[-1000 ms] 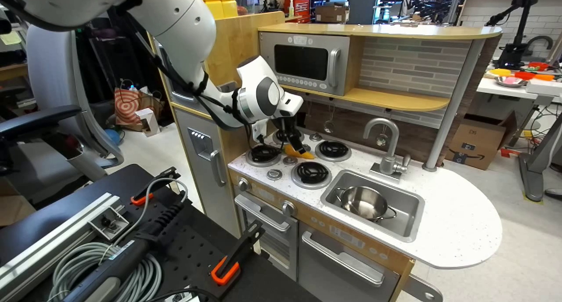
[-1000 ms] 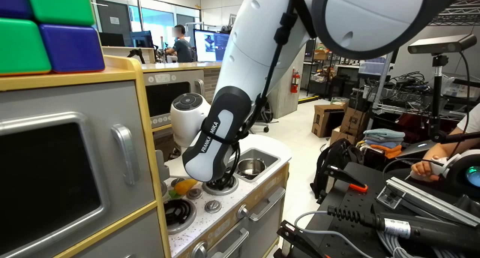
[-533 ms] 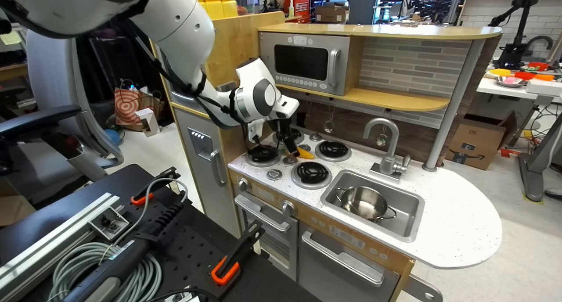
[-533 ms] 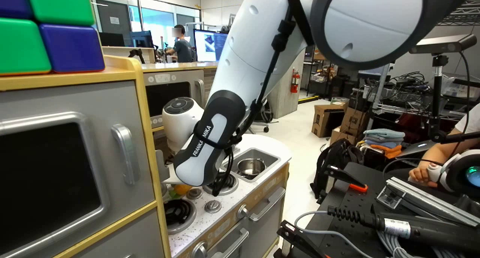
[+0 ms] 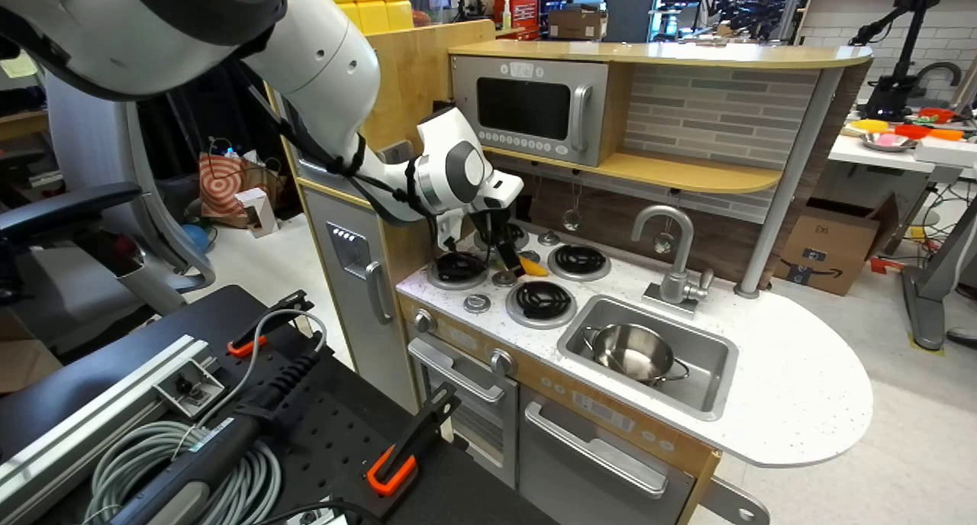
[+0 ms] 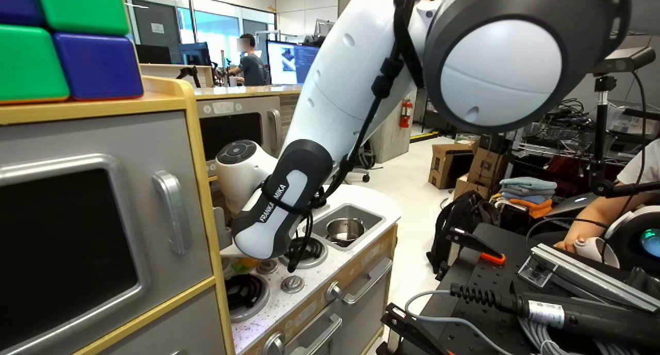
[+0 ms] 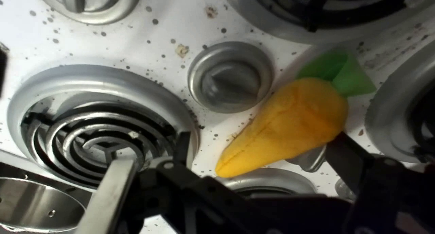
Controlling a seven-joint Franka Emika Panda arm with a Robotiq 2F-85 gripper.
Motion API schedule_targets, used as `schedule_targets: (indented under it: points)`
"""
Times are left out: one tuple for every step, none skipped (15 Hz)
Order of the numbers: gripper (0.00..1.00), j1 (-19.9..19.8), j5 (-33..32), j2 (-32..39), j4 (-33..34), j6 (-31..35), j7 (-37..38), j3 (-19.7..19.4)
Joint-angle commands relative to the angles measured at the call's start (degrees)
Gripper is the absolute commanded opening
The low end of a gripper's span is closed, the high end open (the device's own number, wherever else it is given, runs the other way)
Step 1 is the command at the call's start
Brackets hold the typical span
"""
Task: Put the carrot plush toy inside the pot in the sink
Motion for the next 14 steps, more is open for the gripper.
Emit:
schedule_targets:
  points:
    - [0.99,-1.3,-0.1,4.7,8.3,-4.0,0.9,-0.1]
    - [0.75,-1.5,-0.3,5.1,9.0,-4.6,1.0,-0.1]
    - [0.75,-1.7,-0.4,5.3,9.6,-4.8,1.0,-0.1]
    - [0.70,-1.9,-0.5,5.5,10.0,-4.9,1.0,0.0]
    - [0.60,-2.2,-0.5,5.5,10.1,-5.0,0.6,0.3]
    - [0.53,-2.4,-0.5,5.5,10.4,-5.1,0.5,0.4]
    - [0.45,-2.6,-0.5,5.5,10.5,-5.0,0.2,0.6]
    - [0.38,-2.7,-0.6,5.2,10.1,-4.5,-0.1,0.7]
    - [0.29,-2.9,-0.6,4.5,9.3,-4.1,-0.6,1.1]
    - [0.23,-2.9,0.0,3.1,7.2,-3.1,-1.7,1.1]
    - [0.16,-3.1,0.0,2.0,6.1,-2.9,-2.3,1.4]
    - [0.08,-3.6,0.3,0.0,4.3,-4.3,-3.6,2.2]
    - [0.02,-4.2,0.7,-2.2,2.2,-5.2,-4.5,2.7]
    - [0.00,-4.8,0.9,-3.9,0.5,-5.0,-5.1,2.9]
